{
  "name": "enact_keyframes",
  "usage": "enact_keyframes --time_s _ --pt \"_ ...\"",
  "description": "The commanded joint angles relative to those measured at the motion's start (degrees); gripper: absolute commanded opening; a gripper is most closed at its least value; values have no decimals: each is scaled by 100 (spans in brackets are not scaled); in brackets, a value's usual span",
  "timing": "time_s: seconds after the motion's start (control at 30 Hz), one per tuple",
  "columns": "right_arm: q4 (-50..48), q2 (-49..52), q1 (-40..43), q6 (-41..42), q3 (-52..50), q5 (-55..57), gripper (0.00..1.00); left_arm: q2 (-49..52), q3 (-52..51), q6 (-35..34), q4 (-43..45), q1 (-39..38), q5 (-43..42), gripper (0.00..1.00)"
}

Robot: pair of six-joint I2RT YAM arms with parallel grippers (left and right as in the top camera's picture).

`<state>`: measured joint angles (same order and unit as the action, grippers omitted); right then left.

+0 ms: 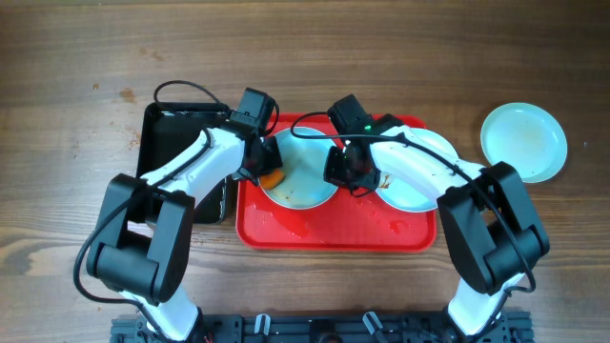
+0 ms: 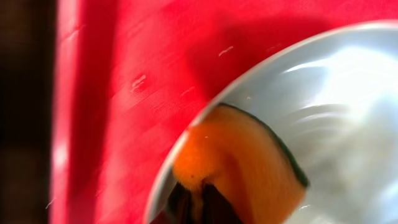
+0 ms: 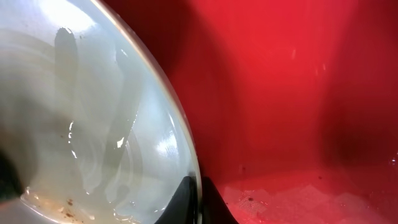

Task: Clean dirty plates on tray and stack at the side
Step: 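Scrub the held plate with the sponge in the left gripper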

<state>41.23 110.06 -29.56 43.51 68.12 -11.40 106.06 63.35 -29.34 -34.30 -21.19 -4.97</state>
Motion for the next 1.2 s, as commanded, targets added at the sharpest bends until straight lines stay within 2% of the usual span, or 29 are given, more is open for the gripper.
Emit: enact_keyframes --time_s 0.0,0.03,0.2,0.33,0.43,0.53,0.7,0.77,0.87,0.97,1.07,1.17 --pt "109 332 17 -15 -111 361 4 286 -153 439 540 -201 -881 4" --pt "120 332 17 -63 -111 361 4 286 -153 704 831 -332 -1272 4" --pt "170 332 17 -136 -111 356 4 315 -153 907 986 -629 -1725 4" --pt "186 332 17 -136 -111 273 4 413 -153 944 409 -868 -1659 4" --pt "184 332 17 -140 -111 275 4 444 -153 551 -433 -839 -203 4" --pt "184 332 17 -149 -111 275 4 444 -153 -24 -782 -656 1005 4" --pt "188 332 17 -160 -111 275 5 444 -153 -855 -793 -341 2382 4" --pt "188 332 17 -181 -111 275 4 444 -153 -1038 -595 -280 2603 4" --pt "190 332 17 -271 -111 275 4 444 -153 -962 -101 -280 2024 4" --pt "251 332 17 -291 -111 278 4 444 -153 -863 1014 -278 396 4" --pt "295 332 17 -302 -111 278 4 444 -153 -863 1696 -280 -514 4" --pt "297 332 17 -299 -111 278 4 446 -153 -861 1897 -280 -1054 4"
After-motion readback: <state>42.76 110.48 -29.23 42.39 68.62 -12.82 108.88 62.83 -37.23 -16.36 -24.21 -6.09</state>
